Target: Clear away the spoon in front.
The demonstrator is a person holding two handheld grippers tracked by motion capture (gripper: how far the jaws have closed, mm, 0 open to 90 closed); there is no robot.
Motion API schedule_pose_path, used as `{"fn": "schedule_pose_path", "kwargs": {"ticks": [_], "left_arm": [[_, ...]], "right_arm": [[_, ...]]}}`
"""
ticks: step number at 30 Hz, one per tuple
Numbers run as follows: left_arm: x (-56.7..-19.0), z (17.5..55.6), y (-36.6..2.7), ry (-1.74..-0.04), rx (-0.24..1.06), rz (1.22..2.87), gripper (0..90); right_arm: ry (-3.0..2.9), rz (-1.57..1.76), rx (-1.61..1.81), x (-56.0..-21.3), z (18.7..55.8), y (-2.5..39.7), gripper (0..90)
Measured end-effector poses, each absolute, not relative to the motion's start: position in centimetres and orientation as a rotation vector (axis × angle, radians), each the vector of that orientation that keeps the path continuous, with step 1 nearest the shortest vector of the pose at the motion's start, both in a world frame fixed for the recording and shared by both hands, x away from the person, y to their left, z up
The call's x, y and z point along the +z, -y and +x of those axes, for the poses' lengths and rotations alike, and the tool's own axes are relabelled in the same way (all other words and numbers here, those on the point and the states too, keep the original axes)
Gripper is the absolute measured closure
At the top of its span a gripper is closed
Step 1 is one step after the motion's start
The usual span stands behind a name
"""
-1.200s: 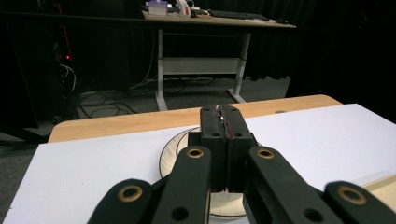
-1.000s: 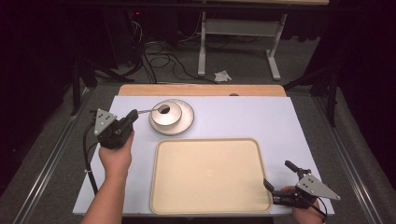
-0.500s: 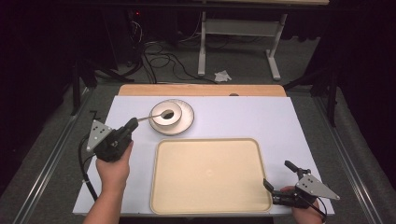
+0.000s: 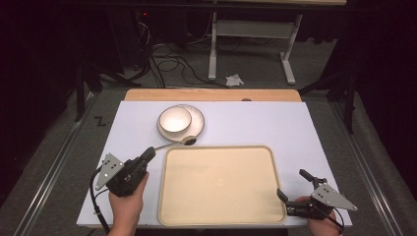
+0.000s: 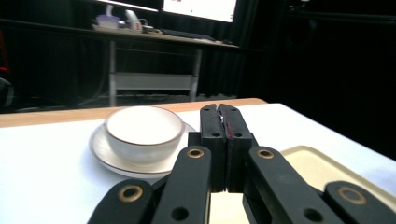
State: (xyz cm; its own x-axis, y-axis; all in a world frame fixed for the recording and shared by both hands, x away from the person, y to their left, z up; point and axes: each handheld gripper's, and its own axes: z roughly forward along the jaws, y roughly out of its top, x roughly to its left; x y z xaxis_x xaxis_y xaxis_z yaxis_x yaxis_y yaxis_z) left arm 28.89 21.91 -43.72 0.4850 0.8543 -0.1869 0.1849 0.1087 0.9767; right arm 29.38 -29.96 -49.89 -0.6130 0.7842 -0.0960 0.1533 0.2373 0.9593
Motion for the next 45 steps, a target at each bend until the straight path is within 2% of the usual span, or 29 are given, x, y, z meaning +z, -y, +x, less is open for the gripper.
{"fn": "schedule_pose_path", "kwargs": {"ticks": [11,22,28,37,45], "left_arm": [[-44.4,27.9,-19.6,-0.911,0.52,1.461,89.8],[-46.5,28.8,-17.4,-0.911,0.294,1.459,89.8],[-47.7,29.5,-17.1,-0.946,0.162,1.438,89.8],[-48.5,29.8,-17.4,-0.978,0.083,1.474,89.7],[-50.5,29.8,-17.9,-1.027,-0.01,1.411,89.7]], "right_arm": [[-1.931,0.859,1.393,-49.9,29.5,29.9,0.5],[-1.936,0.861,1.396,-49.9,29.4,29.9,0.5],[-1.94,0.852,1.396,-49.9,29.4,29.8,0.5],[-1.943,0.856,1.396,-50.0,29.4,29.8,0.5],[-1.952,0.847,1.395,-50.0,29.4,29.7,0.5]]}}
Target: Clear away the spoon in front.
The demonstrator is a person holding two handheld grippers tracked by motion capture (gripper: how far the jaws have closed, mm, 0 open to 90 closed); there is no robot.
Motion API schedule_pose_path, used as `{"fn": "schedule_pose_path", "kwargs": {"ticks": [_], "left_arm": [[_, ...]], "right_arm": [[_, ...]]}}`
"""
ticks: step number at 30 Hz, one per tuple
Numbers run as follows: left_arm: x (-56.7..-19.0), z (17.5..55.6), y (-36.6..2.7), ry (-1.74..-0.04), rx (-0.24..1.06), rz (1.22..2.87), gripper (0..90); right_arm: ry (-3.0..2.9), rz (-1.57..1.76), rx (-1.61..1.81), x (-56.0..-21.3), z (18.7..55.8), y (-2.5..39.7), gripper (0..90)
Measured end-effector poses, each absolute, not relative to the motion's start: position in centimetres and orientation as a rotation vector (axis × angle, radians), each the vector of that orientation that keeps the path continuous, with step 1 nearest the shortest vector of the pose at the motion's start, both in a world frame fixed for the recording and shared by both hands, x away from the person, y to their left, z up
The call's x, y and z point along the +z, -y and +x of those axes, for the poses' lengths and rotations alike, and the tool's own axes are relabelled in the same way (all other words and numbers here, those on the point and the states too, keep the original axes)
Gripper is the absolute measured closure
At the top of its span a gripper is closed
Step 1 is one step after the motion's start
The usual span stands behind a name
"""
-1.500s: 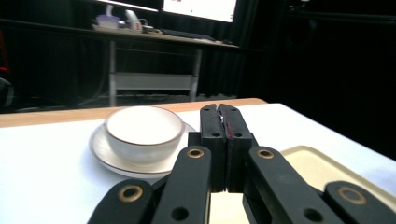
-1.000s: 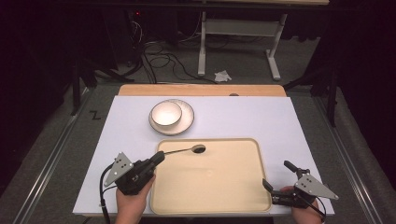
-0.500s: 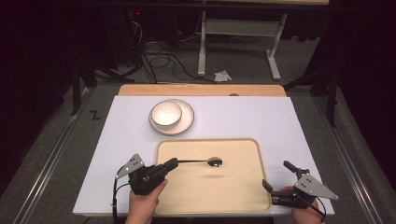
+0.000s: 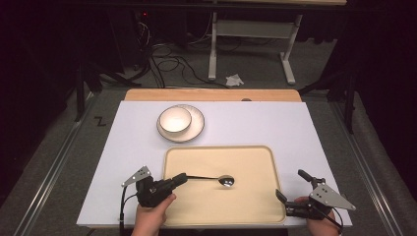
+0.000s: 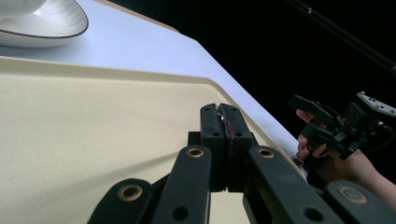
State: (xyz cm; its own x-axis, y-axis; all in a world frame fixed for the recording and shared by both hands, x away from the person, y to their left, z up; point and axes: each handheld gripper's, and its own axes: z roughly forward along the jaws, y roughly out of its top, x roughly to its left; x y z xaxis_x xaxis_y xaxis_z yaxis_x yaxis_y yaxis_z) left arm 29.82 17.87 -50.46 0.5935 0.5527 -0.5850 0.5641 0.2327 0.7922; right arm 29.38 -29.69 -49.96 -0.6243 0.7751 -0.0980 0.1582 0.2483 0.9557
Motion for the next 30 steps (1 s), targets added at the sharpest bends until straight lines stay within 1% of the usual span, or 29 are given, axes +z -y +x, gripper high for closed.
{"fn": "schedule_pose_path", "kwargs": {"ticks": [7,13,18,22,30], "left_arm": [[-50.6,29.8,-17.5,-1.024,-0.016,1.415,89.6],[-51.4,30.2,-18.0,-1.083,-0.029,1.415,89.2],[-51.8,30.2,-18.3,-1.135,-0.038,1.412,86.9],[-51.8,30.3,-18.4,-1.151,-0.027,1.422,81.4],[-51.4,30.1,-18.5,-1.179,0.078,1.473,67.3]], "right_arm": [[-1.959,0.843,1.391,-50.0,29.5,29.7,0.5],[-1.957,0.843,1.391,-50.0,29.5,29.6,0.5],[-1.959,0.847,1.391,-50.0,29.5,29.6,0.5],[-1.957,0.845,1.395,-50.0,29.4,29.7,0.5],[-1.959,0.843,1.397,-50.0,29.4,29.7,0.5]]}}
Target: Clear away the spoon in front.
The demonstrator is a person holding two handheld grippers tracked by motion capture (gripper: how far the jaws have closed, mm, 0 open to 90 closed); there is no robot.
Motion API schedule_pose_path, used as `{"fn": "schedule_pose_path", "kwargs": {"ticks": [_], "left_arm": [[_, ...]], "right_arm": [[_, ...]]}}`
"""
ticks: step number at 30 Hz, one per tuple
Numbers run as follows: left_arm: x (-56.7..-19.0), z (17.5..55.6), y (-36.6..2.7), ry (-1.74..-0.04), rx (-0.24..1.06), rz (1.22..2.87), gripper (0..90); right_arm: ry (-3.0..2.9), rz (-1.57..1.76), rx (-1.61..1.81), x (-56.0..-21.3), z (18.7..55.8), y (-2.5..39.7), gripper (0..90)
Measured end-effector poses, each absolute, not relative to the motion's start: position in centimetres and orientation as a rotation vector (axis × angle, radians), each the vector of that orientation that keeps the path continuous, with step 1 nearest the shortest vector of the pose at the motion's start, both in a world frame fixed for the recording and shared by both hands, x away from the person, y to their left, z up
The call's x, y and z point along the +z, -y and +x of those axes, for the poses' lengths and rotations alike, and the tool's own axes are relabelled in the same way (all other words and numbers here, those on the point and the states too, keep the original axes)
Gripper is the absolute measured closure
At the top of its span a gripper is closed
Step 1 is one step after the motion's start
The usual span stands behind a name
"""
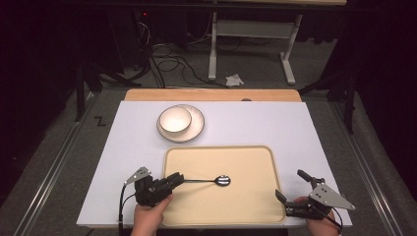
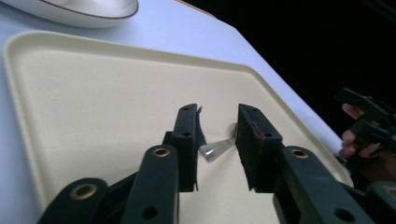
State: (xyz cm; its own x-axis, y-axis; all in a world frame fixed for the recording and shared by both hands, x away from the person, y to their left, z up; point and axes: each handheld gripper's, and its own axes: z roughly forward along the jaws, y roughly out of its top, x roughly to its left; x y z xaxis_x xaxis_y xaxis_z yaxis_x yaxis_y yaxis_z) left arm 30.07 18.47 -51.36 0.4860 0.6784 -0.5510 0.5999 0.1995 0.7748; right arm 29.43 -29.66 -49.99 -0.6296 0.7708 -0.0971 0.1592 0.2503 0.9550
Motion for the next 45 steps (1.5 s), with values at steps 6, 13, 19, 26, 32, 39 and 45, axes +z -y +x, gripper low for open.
{"fn": "schedule_pose_path", "kwargs": {"ticks": [6,13,19,26,32,39,45], "left_arm": [[-51.1,30.0,-18.4,-1.201,0.141,1.518,62.3],[-50.7,29.9,-18.4,-1.187,0.203,1.557,57.0],[-50.5,29.9,-18.0,-1.18,0.293,1.663,56.3],[-50.8,30.5,-18.1,-1.198,0.269,1.748,79.5],[-51.0,30.5,-17.5,-1.204,0.312,1.837,88.5],[-51.6,31.1,-17.2,-1.264,0.358,1.914,90.0],[-51.5,31.0,-16.4,-1.243,0.393,1.999,90.0]], "right_arm": [[-1.959,0.852,1.398,-50.0,29.4,29.6,0.5],[-1.96,0.85,1.398,-50.0,29.4,29.6,0.5],[-1.959,0.847,1.398,-50.0,29.4,29.6,0.5],[-1.962,0.844,1.397,-50.0,29.5,29.6,0.5],[-1.961,0.848,1.401,-50.0,29.4,29.6,0.5],[-1.963,0.841,1.403,-50.0,29.5,29.6,0.5],[-1.965,0.839,1.405,-50.0,29.5,29.6,0.5]]}}
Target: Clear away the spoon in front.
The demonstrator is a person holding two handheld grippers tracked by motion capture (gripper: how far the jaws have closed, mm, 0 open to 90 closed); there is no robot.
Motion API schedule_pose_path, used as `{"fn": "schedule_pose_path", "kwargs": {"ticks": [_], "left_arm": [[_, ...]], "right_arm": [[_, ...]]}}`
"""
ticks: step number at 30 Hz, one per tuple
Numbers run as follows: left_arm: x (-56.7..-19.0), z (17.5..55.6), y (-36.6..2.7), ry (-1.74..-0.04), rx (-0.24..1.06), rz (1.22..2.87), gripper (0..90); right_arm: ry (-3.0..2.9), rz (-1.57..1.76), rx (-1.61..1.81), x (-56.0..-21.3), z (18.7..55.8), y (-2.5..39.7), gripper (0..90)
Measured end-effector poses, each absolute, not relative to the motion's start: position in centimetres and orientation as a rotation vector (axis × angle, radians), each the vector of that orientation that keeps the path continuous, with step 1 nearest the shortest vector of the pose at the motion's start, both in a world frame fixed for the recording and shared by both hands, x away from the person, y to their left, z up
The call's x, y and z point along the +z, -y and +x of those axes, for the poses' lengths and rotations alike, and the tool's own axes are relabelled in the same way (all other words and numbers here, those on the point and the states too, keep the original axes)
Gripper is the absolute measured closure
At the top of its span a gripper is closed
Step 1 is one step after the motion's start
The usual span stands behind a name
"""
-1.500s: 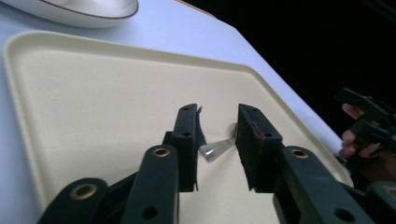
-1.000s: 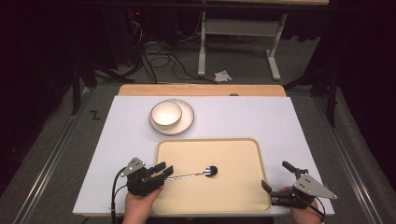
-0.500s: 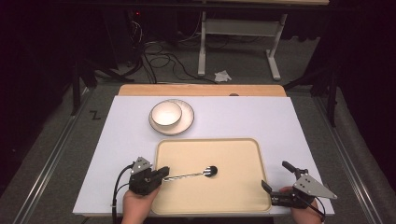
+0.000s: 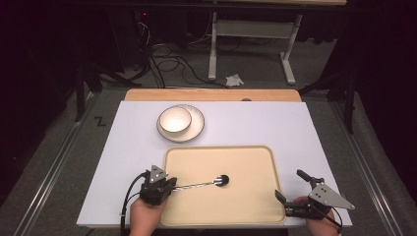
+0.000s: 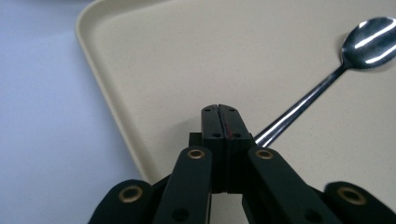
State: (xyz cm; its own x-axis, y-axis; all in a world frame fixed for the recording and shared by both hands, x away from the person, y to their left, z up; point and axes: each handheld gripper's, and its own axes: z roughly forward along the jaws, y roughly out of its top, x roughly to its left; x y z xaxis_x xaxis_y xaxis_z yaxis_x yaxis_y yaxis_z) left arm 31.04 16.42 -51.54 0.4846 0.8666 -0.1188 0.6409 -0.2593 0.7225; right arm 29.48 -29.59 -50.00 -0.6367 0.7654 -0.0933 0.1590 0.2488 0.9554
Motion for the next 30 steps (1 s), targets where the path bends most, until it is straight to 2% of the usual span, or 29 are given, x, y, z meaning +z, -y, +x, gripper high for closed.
{"fn": "schedule_pose_path", "kwargs": {"ticks": [8,19,25,30], "left_arm": [[-51.5,30.4,-15.5,-1.202,0.394,2.073,90.0],[-51.2,28.0,-12.6,-1.061,0.294,2.169,90.0],[-50.8,29.1,-12.2,-1.087,0.293,2.068,90.0],[-50.4,30.4,-9.9,-1.05,0.279,2.042,90.0]], "right_arm": [[-1.965,0.826,1.409,-49.9,29.5,29.6,0.5],[-1.965,0.829,1.407,-49.9,29.5,29.4,0.5],[-1.963,0.83,1.407,-49.9,29.5,29.5,0.5],[-1.967,0.824,1.402,-50.0,29.6,29.5,0.5]]}}
